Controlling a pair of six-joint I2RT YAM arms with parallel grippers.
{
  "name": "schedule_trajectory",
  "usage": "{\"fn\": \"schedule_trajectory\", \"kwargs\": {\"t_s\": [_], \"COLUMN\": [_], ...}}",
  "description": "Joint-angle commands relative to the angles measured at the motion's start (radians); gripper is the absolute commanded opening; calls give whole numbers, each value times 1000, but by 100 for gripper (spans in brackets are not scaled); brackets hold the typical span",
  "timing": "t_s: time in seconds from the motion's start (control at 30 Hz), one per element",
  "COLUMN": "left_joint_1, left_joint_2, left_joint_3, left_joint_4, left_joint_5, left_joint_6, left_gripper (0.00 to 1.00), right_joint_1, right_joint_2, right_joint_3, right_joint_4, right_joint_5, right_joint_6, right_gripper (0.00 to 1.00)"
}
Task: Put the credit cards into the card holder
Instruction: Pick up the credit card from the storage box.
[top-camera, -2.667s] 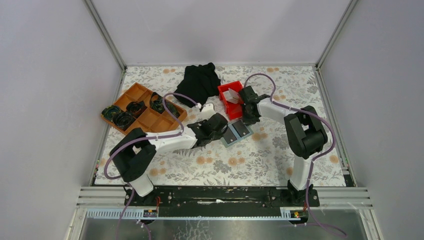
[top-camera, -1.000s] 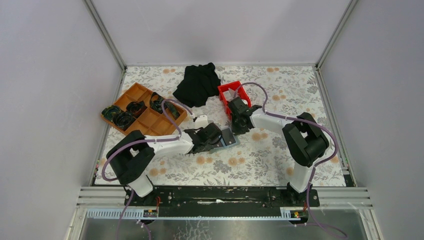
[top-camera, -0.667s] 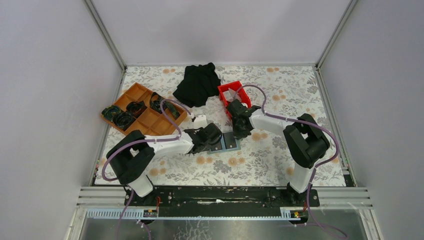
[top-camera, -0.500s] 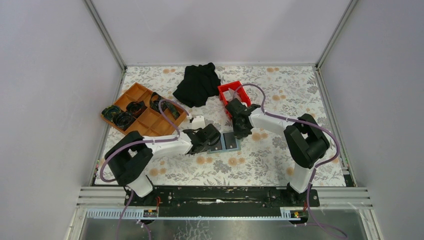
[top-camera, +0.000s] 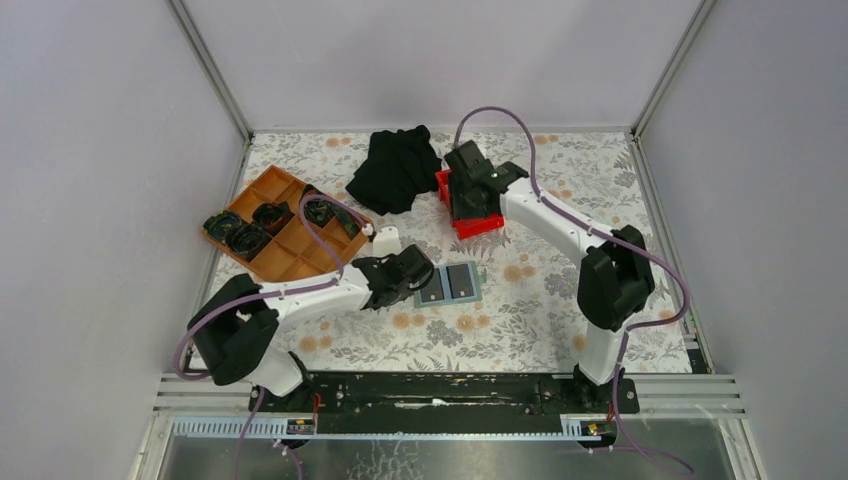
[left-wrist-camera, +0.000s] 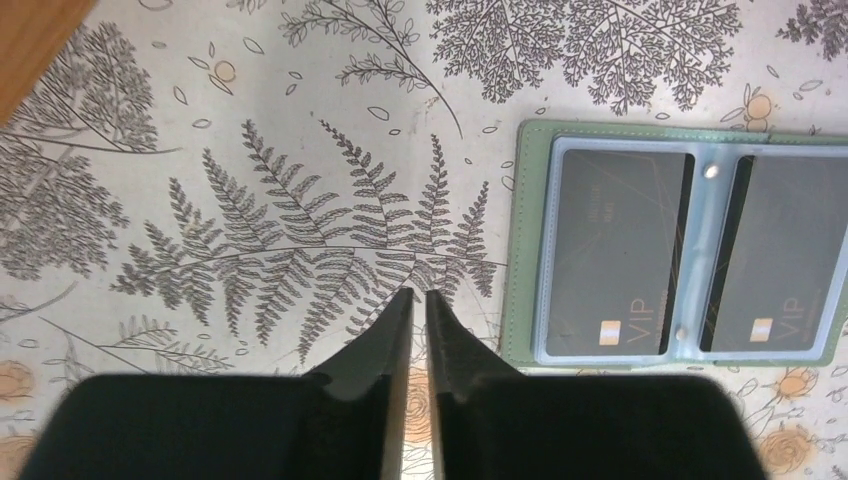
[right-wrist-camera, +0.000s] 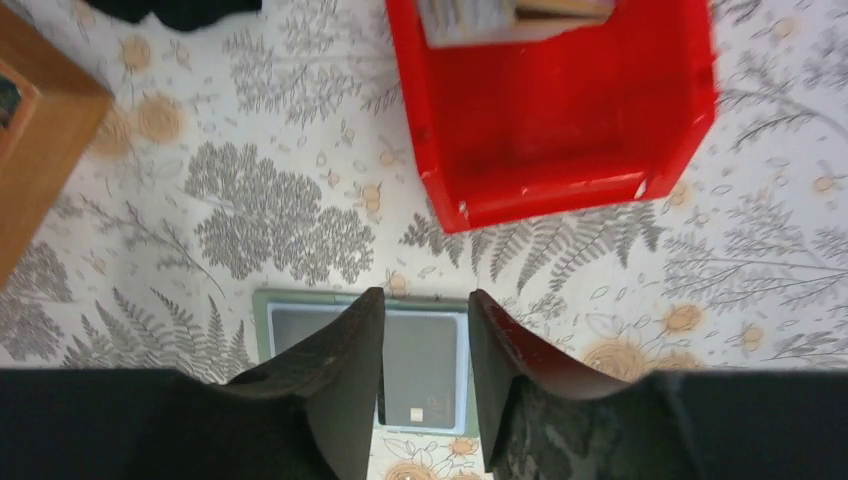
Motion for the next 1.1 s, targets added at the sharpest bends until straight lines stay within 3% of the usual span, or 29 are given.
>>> {"fn": "schedule_trajectory", "kwargs": {"t_s": [0.0, 0.17, 0.47, 0.73, 1.07], "left_joint_1": [-5, -5, -5, -5, -5], "left_joint_2": [-53, -95, -140, -144, -125], "left_joint_3": [6, 5, 37, 62, 71], "left_joint_4": [-44, -49, -72, -98, -106], "left_joint_5": [-53, -51, -44, -57, -69], "left_joint_6": [4, 12, 33, 39, 30], "left_gripper": [22, 50, 77, 82, 82], "right_joint_1": [-73, -125, -182, -219, -254], "right_joint_2": [83, 201, 354, 452, 503], "right_joint_3": [168, 322, 466, 570, 576], "right_joint_4": [-31, -46, -3, -21, -14], "right_joint_5": [-10, -44, -131, -182, -265], "right_joint_6": [-48, -78, -129, -143, -142], "right_gripper": [46, 51, 59, 61, 59]}}
